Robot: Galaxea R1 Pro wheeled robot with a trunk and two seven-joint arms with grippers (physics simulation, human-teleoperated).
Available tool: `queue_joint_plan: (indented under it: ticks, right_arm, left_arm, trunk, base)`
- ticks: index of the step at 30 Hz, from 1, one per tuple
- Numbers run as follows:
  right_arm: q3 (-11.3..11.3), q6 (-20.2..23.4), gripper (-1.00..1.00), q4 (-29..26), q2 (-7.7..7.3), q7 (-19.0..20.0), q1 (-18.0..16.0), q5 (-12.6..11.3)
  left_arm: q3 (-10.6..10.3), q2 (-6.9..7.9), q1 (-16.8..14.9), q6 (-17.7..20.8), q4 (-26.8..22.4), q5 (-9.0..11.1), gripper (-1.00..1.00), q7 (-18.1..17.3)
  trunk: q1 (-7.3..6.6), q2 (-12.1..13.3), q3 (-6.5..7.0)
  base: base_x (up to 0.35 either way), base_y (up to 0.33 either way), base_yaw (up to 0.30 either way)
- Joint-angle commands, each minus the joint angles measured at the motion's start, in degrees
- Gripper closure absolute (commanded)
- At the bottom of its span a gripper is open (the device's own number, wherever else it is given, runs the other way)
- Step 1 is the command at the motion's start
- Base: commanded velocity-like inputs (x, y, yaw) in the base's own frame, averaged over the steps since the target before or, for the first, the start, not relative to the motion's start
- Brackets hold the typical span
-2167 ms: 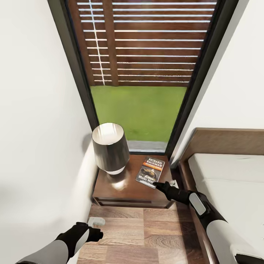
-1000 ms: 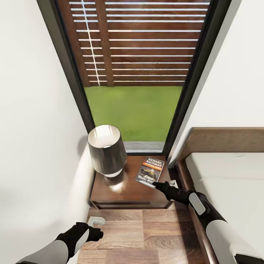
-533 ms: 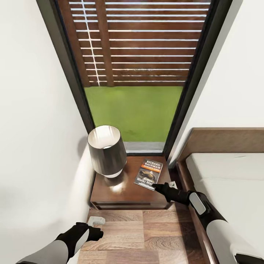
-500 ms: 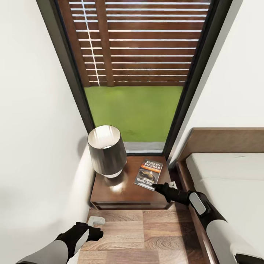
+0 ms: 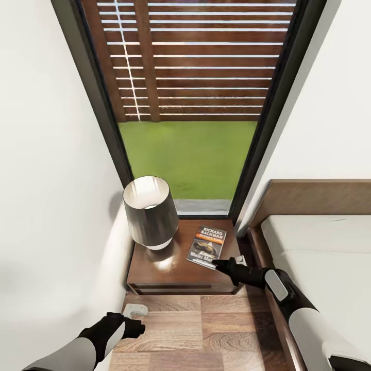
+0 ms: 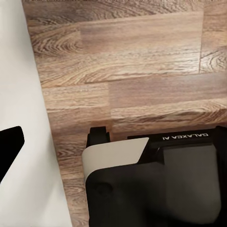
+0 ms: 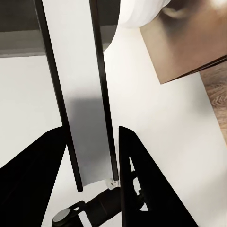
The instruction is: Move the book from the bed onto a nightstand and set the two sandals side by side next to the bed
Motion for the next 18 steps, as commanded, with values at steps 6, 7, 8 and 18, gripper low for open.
queue_joint_plan:
  ticks: [6,7,8,18]
  right_arm:
    - [-0.2,0.3,1.0,0.0,0.12,0.1,-0.3,0.4]
    - [-0.2,0.4,1.0,0.0,0.13,-0.2,-0.4,0.4]
    - [-0.2,0.4,1.0,0.0,0.13,-0.5,-0.6,0.4]
    - [-0.3,0.4,1.0,0.0,0.41,-5.9,-2.0,-0.1]
  left_arm:
    - [-0.5,0.04,0.0,0.3,-0.1,0.4,-1.0,0.0]
    - [-0.5,0.04,0.0,0.3,-0.1,0.4,-1.0,0.0]
    - [-0.5,0.04,0.0,0.3,-0.1,0.4,-1.0,0.0]
    - [-0.5,0.04,0.0,0.3,-0.1,0.4,-1.0,0.1]
  trunk:
    - [0.03,-0.1,-0.09]
    - [0.03,-0.1,-0.09]
    - [0.03,-0.1,-0.09]
    - [0.03,-0.1,-0.09]
  base:
    - [0.0,0.0,0.0]
    - [0.0,0.0,0.0]
    - [0.0,0.0,0.0]
    - [0.0,0.0,0.0]
